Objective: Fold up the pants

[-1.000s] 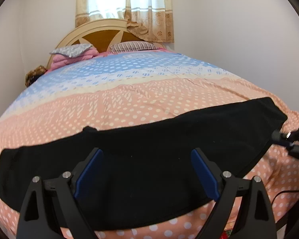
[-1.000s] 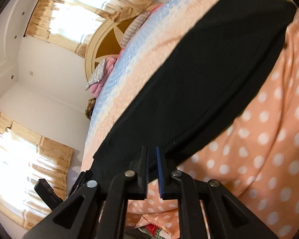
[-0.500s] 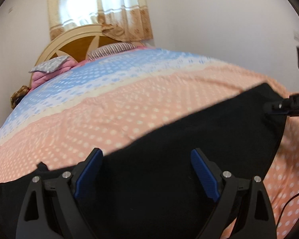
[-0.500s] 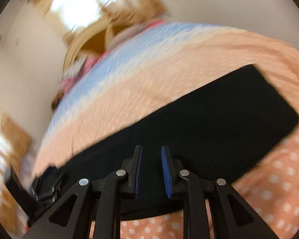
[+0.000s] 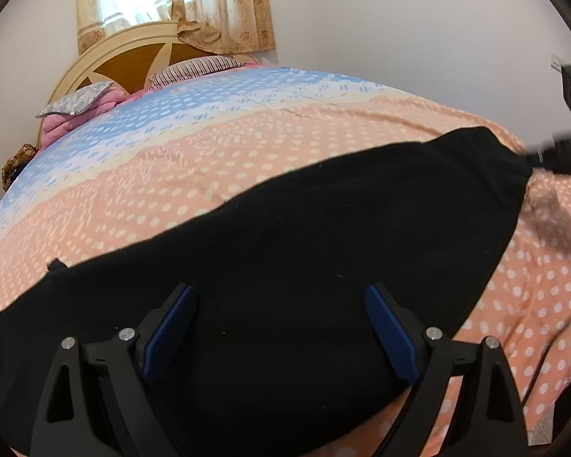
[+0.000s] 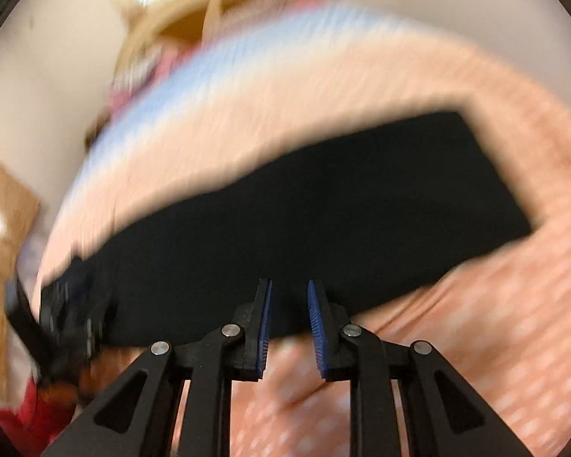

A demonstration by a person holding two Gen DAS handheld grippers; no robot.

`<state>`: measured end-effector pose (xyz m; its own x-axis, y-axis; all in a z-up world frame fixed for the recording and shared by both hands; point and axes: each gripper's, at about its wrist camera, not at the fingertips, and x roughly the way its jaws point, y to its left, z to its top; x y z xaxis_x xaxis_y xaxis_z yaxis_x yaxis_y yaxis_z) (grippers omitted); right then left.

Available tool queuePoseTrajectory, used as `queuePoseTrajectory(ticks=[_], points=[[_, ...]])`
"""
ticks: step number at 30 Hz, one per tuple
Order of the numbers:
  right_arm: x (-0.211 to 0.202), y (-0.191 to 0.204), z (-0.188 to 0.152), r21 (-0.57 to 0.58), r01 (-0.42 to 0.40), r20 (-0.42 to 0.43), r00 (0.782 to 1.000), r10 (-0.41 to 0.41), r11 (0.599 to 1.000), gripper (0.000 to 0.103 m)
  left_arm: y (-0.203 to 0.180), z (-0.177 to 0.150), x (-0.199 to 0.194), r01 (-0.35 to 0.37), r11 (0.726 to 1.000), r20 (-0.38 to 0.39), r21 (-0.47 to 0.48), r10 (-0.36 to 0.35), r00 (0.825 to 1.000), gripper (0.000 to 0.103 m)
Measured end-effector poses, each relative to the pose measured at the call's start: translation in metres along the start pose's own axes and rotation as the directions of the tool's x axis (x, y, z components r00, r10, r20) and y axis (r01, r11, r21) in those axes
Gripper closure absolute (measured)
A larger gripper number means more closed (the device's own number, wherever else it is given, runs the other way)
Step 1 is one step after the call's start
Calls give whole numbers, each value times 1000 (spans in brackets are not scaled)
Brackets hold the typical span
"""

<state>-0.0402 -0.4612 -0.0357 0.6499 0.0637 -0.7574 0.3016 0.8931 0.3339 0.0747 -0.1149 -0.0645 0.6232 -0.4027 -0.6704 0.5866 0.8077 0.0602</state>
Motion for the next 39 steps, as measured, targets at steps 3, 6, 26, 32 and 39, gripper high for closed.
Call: queuePoseTrajectory(ticks=[3, 6, 26, 32, 39], points=[[-17, -28, 30, 61, 36, 146, 988, -45, 997, 83, -7, 14, -11, 8, 1000, 78, 20, -10, 997, 10], [2, -32, 53, 16, 44, 134, 990, -46, 999, 83, -19, 26, -6, -13, 999, 117, 31, 9, 993, 10], [-8, -157, 29, 298, -41, 124, 992, 4, 954, 27, -23, 3, 15, 13, 1000, 10, 16, -13, 1000, 4], [14, -122, 32, 121, 63, 22, 998, -66, 991, 33, -23, 2, 14, 9, 1000, 7, 5, -9, 1000, 4], [23, -100, 32, -3, 191, -30, 981, -191, 981, 64, -20, -1, 9, 14, 1000, 11, 1, -14, 1000, 4]])
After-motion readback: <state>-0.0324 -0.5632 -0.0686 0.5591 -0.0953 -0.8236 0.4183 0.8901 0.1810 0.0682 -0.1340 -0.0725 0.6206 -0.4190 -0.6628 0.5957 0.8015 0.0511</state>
